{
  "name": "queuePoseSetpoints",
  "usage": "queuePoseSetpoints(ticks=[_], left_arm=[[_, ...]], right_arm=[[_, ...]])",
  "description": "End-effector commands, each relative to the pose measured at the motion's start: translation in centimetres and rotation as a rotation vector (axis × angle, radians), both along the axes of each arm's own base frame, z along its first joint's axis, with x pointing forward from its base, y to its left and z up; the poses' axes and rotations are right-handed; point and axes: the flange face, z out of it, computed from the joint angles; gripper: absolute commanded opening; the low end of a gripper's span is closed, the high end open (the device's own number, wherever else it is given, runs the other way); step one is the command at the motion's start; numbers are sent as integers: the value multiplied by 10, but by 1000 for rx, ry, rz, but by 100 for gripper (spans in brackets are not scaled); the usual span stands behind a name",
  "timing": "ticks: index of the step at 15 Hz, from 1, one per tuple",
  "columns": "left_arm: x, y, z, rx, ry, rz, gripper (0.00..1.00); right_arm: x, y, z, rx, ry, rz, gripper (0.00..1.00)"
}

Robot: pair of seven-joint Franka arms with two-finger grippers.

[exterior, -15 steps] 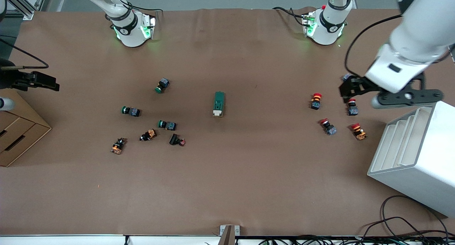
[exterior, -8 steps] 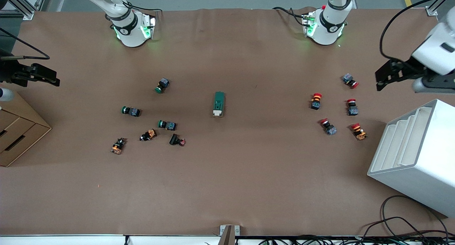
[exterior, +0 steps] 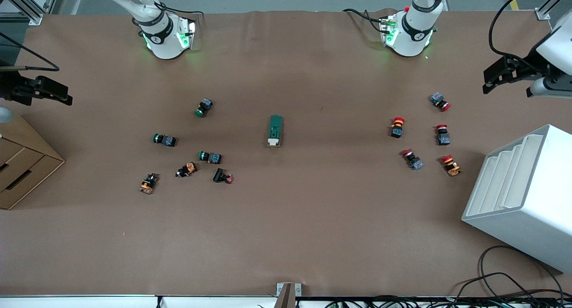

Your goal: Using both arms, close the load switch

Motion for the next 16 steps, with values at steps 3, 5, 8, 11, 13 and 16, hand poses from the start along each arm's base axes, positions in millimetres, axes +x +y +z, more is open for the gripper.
queuePoseSetpoints(ticks=[3,5,8,11,13,16], left_arm=[[-23,0,-1,-12,-34,-14,100],[-24,-1,-1,-8,-34,-16,100],[-27,-1,0,-9,-31,1,100],[-26,-2,1,-11,-33,3,100],[-24,-3,0,-20,-32,-1,100],[-23,-4,-1,-34,-29,-1,100]], right_arm=[[-20,7,6,-6,-11,-43,100],[-24,8,11,-6,-19,-40,100],[-39,5,19,-5,-36,-42,100],[-44,6,18,-5,-37,-42,100],[-44,6,18,1,-39,-43,100],[-46,5,21,19,-46,-46,100]])
